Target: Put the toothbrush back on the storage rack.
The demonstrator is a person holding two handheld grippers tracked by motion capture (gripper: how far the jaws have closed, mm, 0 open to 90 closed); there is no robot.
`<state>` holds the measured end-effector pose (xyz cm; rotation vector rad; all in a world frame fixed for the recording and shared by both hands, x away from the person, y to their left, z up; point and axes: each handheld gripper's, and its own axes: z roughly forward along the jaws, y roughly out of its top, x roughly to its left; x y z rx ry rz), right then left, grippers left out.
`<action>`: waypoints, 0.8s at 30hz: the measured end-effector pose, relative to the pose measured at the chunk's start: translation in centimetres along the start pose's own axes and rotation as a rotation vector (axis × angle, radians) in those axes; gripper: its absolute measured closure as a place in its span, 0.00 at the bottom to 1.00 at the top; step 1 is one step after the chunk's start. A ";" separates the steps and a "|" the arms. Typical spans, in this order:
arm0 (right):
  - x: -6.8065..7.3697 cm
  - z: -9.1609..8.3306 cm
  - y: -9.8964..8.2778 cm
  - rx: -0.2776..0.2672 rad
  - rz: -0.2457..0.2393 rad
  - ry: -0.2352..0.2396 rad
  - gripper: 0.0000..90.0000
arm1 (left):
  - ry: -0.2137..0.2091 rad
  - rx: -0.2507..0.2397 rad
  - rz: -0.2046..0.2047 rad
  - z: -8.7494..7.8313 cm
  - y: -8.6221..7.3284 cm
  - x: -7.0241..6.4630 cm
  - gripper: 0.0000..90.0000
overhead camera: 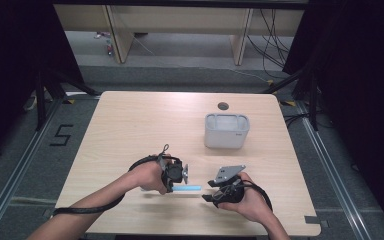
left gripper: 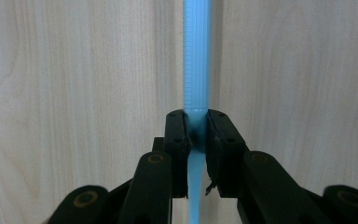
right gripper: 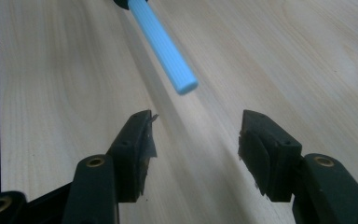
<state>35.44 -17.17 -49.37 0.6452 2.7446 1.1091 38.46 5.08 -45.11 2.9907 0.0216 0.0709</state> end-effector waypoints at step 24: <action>0.9 1.0 0.9 0.001 -0.042 0.038 0.52 | -0.009 -0.014 0.059 -0.5 1.6 -1.0 0.87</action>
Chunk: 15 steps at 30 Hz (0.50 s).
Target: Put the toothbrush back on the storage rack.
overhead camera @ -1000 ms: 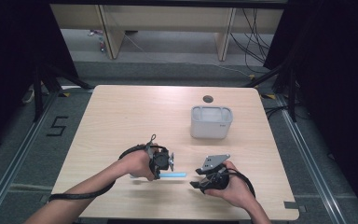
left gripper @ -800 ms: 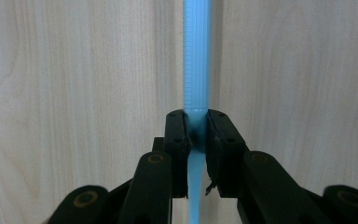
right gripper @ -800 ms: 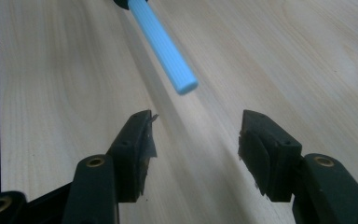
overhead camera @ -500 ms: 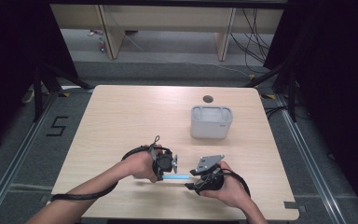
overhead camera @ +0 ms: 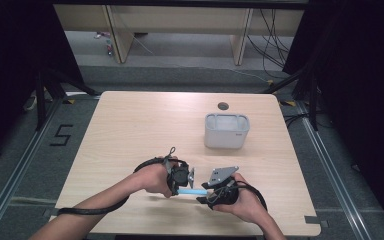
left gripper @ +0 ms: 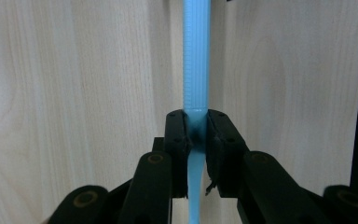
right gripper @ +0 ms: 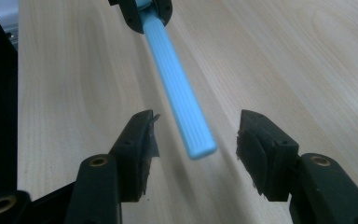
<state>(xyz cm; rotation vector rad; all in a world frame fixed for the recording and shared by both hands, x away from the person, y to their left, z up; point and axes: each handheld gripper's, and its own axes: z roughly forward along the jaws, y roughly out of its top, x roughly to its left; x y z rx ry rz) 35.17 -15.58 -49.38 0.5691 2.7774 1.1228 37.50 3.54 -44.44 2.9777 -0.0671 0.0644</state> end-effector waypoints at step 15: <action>0.4 0.2 -0.2 0.002 -0.027 0.050 0.66 | -0.007 0.001 0.039 -0.2 1.0 -0.6 0.87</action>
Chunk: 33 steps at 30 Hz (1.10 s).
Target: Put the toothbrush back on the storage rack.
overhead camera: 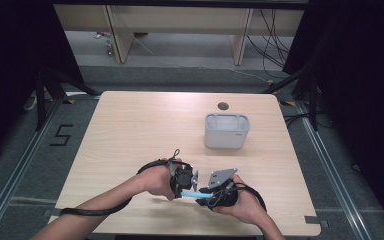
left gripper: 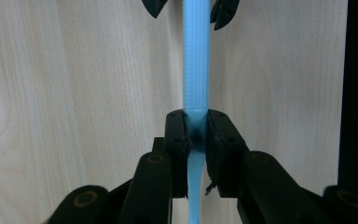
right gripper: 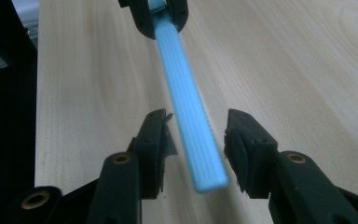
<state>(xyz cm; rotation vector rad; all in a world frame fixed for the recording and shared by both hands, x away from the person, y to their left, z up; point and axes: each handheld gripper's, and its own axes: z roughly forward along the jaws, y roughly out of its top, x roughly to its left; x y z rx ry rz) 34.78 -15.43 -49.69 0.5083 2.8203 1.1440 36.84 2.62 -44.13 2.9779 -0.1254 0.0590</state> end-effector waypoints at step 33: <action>0.3 0.1 -0.1 -0.003 -0.049 0.056 0.87 | 0.000 0.005 0.036 -0.3 0.6 -0.4 0.87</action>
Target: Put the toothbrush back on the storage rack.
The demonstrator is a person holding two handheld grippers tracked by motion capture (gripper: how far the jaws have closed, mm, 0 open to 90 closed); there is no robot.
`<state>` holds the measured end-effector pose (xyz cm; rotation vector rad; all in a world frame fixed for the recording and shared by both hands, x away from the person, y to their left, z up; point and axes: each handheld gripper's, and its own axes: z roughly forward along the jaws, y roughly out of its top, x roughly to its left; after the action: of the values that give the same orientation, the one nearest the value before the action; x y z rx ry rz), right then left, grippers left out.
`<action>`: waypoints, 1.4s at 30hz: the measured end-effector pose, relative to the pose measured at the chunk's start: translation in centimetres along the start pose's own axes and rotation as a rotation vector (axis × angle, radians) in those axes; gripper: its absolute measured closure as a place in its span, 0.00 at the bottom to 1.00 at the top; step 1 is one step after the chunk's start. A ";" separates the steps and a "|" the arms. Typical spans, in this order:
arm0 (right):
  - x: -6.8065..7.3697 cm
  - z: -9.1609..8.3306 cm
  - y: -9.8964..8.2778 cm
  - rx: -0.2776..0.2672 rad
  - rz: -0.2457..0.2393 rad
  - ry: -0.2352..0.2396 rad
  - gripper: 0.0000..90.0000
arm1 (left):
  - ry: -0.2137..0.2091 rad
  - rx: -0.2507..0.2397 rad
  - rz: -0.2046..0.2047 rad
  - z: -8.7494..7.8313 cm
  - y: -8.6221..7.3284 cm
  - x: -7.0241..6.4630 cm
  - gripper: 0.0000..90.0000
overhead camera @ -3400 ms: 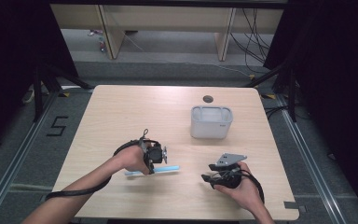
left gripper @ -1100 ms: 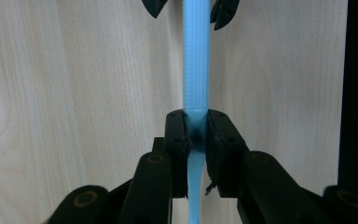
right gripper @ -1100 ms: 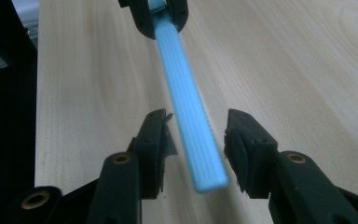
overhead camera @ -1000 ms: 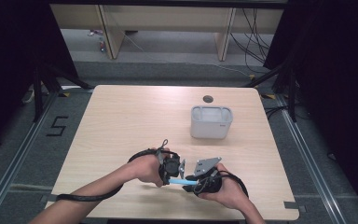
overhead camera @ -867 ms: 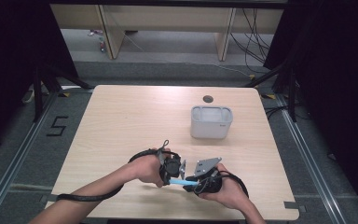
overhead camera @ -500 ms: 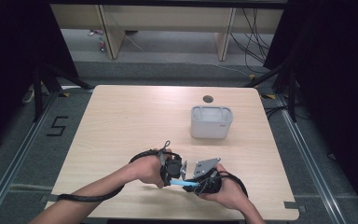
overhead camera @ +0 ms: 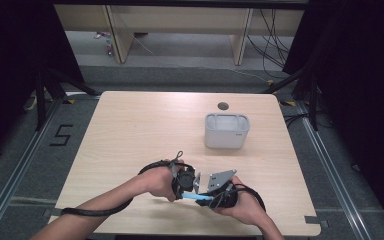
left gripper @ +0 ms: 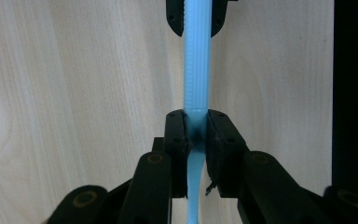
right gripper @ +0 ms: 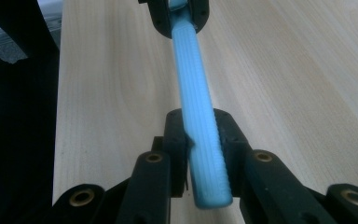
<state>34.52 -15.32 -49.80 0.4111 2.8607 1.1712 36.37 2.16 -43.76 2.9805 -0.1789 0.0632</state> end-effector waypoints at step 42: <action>-1.4 -4.4 -1.5 -0.249 0.181 -0.276 0.88 | 0.204 -0.665 -0.649 -1.1 -9.1 -0.5 0.47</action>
<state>34.97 -19.72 -47.81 0.7648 2.4488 1.3564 36.98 11.34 -44.09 2.2172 0.6543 0.1856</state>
